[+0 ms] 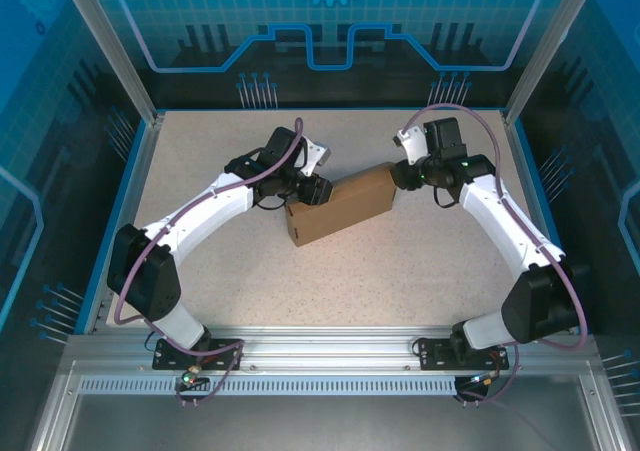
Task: Fold the paper box
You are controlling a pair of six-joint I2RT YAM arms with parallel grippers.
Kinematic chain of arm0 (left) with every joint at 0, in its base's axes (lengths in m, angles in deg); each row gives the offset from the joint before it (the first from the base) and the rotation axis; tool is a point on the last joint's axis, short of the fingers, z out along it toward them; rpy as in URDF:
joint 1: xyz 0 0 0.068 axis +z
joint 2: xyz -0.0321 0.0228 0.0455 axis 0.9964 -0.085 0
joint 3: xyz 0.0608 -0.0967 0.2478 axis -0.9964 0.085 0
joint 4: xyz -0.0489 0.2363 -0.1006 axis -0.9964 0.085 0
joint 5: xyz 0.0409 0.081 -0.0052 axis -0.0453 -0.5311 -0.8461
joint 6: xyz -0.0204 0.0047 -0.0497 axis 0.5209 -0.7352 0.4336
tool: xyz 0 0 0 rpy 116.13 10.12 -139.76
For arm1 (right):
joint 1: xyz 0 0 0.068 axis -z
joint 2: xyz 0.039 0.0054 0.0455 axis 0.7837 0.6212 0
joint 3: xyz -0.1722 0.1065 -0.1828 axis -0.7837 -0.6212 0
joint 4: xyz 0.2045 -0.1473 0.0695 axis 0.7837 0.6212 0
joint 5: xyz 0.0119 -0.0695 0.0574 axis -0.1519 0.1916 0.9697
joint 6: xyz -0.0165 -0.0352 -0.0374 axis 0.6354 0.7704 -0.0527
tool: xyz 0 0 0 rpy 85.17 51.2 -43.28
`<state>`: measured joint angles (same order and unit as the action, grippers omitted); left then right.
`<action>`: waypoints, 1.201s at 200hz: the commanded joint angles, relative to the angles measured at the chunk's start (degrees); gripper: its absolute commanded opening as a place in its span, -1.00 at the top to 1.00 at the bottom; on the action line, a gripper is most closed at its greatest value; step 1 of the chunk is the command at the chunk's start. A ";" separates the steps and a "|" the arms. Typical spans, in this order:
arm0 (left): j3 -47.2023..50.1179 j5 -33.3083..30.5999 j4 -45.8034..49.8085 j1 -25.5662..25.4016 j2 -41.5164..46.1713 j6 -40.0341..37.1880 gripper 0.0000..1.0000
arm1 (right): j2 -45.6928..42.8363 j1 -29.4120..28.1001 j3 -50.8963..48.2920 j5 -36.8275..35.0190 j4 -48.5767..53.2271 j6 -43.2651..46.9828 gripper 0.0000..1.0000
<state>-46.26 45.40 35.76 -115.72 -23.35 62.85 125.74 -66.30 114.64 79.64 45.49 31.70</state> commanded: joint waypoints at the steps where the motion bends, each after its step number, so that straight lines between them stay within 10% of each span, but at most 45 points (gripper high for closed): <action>1: 2.48 -1.62 4.13 -0.70 -0.15 -1.39 0.18 | -1.25 0.58 0.79 3.36 0.55 -2.32 0.15; 78: 2.88 -1.93 3.41 -0.85 1.14 -1.72 0.18 | 10.54 3.36 10.15 13.01 -1.68 -9.15 -0.24; 240: 3.67 -2.20 0.76 -0.99 4.45 -0.57 -0.10 | 11.96 6.84 -1.52 16.96 -6.01 -11.22 -0.16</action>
<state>-43.94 44.16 34.62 -116.48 -21.38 62.61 137.71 -60.40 116.09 96.73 37.28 20.75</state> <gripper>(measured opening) 0.526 0.583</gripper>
